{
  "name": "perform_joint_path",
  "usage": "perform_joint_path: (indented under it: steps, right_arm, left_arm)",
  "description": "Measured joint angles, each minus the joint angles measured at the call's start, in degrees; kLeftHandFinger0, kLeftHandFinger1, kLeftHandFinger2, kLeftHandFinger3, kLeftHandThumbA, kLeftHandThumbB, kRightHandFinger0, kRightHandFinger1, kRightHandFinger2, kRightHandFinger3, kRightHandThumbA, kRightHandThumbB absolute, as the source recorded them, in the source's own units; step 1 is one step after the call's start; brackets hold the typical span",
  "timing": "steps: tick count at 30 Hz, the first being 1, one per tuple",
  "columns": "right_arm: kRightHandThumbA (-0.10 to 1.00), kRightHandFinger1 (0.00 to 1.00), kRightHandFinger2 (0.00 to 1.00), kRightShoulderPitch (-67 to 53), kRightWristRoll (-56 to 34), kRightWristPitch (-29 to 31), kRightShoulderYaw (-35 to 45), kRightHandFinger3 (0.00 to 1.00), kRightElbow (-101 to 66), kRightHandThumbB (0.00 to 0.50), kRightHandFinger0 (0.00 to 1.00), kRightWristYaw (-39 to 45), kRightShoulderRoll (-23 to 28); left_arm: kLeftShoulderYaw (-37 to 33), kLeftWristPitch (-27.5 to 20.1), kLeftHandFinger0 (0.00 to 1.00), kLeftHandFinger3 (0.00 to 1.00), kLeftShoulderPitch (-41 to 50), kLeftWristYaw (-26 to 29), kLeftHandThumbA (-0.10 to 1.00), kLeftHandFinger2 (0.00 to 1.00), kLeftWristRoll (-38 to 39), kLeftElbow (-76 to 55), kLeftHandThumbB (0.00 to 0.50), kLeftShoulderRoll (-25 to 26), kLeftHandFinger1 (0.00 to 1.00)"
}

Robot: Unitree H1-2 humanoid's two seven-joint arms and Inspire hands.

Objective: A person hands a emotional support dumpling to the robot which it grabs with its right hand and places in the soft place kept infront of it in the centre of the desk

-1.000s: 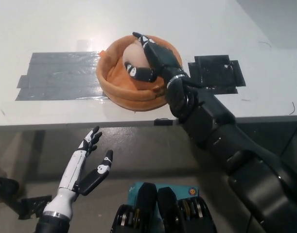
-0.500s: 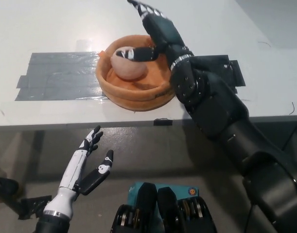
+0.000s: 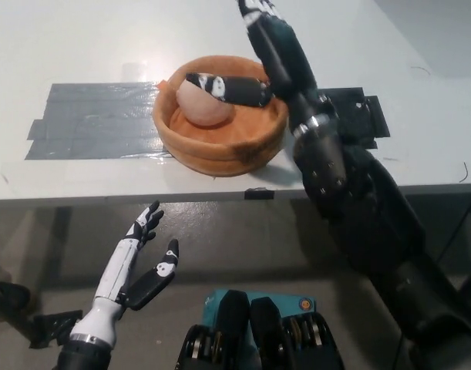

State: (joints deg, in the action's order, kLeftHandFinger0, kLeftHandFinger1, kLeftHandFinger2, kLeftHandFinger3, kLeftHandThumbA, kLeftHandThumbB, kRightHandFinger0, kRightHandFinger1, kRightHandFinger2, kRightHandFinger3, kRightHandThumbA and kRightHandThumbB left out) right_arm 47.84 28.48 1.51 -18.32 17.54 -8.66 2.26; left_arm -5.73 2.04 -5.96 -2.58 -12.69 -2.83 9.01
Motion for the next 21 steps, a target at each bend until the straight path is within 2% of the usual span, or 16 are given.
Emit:
perform_joint_path:
  steps: [1,4,5,11,15,19,21]
  right_arm:
    - [0.85,1.00,1.00,-0.6,0.0,-0.1,0.0,1.00,-0.8,0.213,1.00,0.1,0.2]
    - [0.80,1.00,1.00,-5.5,0.1,-0.4,0.2,1.00,-7.4,0.184,1.00,0.5,1.6]
    - [0.77,1.00,1.00,-7.4,0.1,-0.5,0.2,1.00,-9.3,0.157,1.00,0.6,2.1]
    - [0.76,1.00,1.00,-21.5,0.0,-0.2,1.8,1.00,-22.8,0.114,1.00,0.7,5.2]
    - [0.74,1.00,1.00,-30.8,-0.2,1.7,4.6,1.00,-26.0,0.107,1.00,0.0,6.2]
    - [0.71,1.00,1.00,-36.5,-0.4,3.9,6.4,1.00,-21.2,0.097,1.00,-1.2,6.5]
    - [0.72,1.00,1.00,-37.5,-0.4,5.5,7.0,1.00,-16.7,0.109,1.00,-2.0,6.6]
  left_arm:
    - [0.0,0.0,1.00,1.00,0.0,0.0,0.55,1.00,0.0,0.0,0.000,0.0,1.00]
    - [0.0,0.0,1.00,1.00,-0.4,0.0,0.56,1.00,0.0,0.5,0.000,0.0,1.00]
    - [0.0,0.0,1.00,1.00,-0.6,0.0,0.56,1.00,0.0,0.7,0.000,0.0,1.00]
    - [0.0,0.0,1.00,1.00,-2.0,0.0,0.56,1.00,-0.1,0.9,0.000,0.0,1.00]
    - [0.2,0.0,1.00,1.00,-2.8,0.0,0.54,1.00,-0.1,0.9,0.000,0.3,1.00]
    - [0.0,0.0,1.00,1.00,-2.6,0.0,0.53,1.00,-0.2,0.9,0.000,0.2,1.00]
    - [0.0,-0.1,1.00,1.00,-2.3,0.0,0.53,1.00,-0.2,0.9,0.000,0.2,1.00]
